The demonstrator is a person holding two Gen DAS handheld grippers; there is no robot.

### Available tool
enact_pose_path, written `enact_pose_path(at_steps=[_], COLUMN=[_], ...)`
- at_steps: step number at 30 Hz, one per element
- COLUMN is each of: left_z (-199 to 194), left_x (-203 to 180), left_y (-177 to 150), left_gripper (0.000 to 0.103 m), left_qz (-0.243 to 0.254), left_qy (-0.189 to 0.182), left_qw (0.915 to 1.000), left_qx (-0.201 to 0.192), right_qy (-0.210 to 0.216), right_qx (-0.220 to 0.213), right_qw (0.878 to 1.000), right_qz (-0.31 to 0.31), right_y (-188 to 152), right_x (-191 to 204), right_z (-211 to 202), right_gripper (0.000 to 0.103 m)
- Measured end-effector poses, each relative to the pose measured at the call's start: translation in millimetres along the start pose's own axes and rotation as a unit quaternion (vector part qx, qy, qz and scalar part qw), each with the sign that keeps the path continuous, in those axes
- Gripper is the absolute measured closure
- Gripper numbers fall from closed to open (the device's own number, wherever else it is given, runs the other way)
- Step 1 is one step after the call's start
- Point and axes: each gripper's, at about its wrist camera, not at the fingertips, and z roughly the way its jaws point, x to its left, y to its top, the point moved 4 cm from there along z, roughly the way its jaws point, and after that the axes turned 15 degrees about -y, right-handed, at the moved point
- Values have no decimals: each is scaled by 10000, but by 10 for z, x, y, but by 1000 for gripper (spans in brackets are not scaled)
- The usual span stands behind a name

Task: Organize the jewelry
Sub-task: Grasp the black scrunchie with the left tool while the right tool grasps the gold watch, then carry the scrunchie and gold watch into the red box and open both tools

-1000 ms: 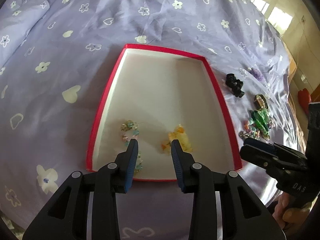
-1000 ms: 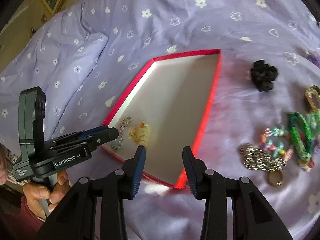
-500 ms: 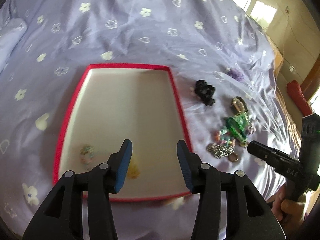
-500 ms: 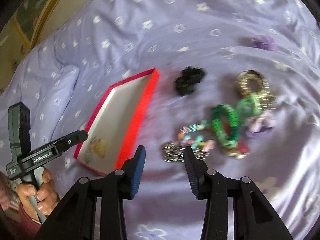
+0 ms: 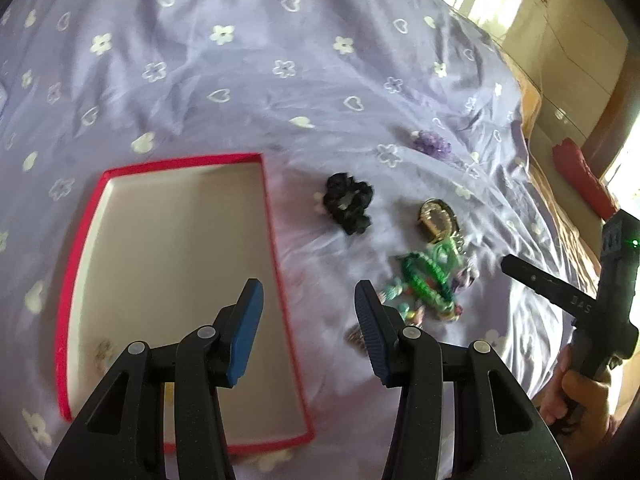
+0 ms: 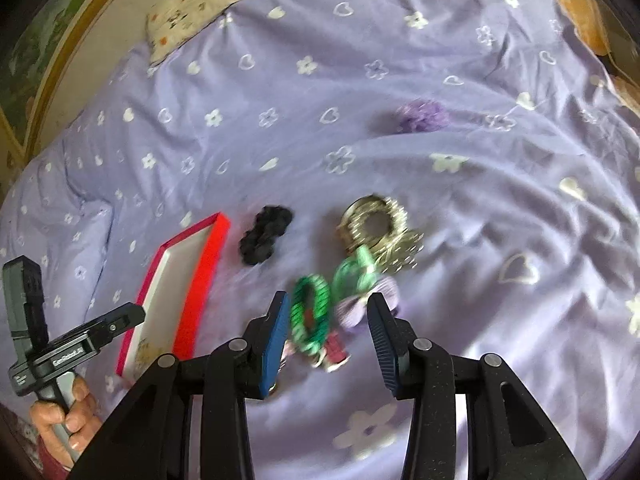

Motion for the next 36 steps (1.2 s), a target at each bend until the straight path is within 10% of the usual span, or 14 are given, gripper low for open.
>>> enact_pose_path(at_steps=[14, 23, 26, 36], left_z=[828, 1467, 1563, 1199], left_x=[-168, 64, 70, -1], left_y=[469, 541, 525, 531], left_gripper=[56, 55, 90, 97], left_qz=[287, -126, -186, -125], left_qy=[-134, -76, -251, -481], left_qw=[9985, 9958, 9942, 9968], left_qx=[444, 904, 1031, 630], right_qy=[-453, -695, -697, -351], right_qx=[64, 429, 374, 58], right_qw=[9989, 9962, 9964, 9994], right_qz=[-131, -292, -304, 20], right_y=[482, 473, 469, 506], right_x=[-98, -138, -133, -107], right_z=[599, 1051, 1026, 655], right_gripper=[67, 91, 94, 94])
